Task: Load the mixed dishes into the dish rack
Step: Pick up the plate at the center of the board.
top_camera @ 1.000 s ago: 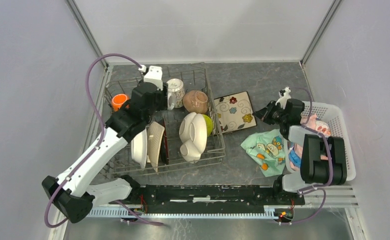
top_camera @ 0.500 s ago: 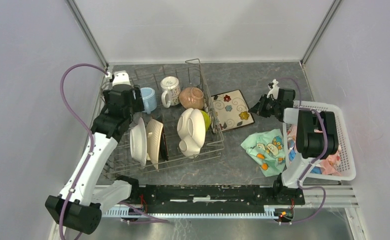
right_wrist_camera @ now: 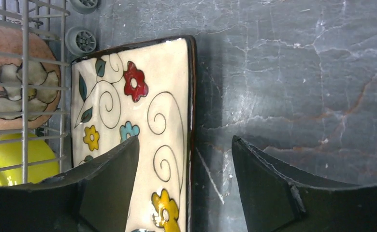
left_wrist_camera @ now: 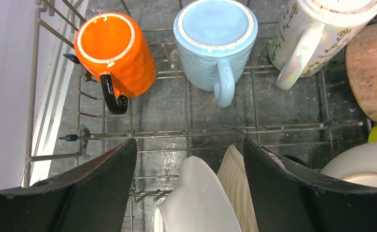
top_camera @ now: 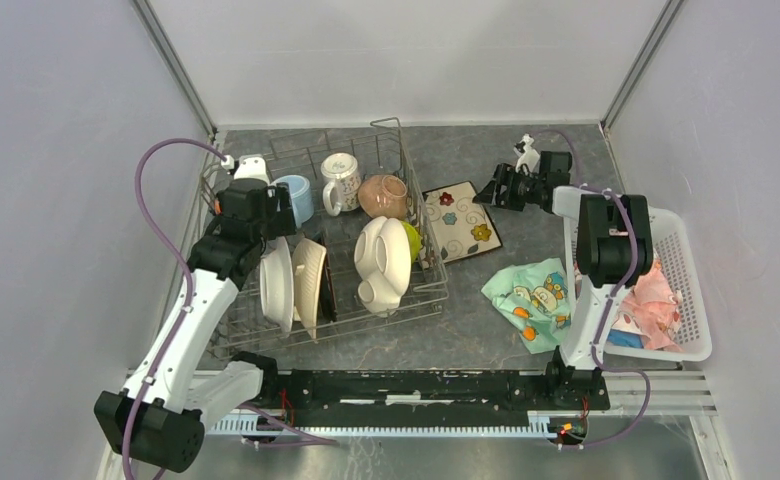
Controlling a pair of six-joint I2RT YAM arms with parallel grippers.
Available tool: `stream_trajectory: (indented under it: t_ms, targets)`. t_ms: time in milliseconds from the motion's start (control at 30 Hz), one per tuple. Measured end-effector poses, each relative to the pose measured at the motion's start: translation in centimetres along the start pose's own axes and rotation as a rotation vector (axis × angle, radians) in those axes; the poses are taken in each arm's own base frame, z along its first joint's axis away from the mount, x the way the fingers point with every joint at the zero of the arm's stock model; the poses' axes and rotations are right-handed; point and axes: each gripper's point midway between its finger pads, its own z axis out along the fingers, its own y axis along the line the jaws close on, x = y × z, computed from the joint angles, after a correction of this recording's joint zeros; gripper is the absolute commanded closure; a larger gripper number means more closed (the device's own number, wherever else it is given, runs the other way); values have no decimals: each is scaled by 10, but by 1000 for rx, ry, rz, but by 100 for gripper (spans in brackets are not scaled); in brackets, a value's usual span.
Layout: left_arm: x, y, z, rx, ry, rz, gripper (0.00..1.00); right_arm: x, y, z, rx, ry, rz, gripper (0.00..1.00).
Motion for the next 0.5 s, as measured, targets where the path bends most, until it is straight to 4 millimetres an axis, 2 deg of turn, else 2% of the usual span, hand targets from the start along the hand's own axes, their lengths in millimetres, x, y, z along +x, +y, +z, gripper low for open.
stream_trajectory:
  t_ms: [67,233,500]
  targets:
    - [6,-1,1,9,9,2,14,-1,-5,6,-3,14,-8,22]
    - [13,-5,3,34,16,3,14,-4,2,16,-102,40,-30,24]
    - [9,-11,2,69,-13,-10,14,14,21,19,-245,96,-60,28]
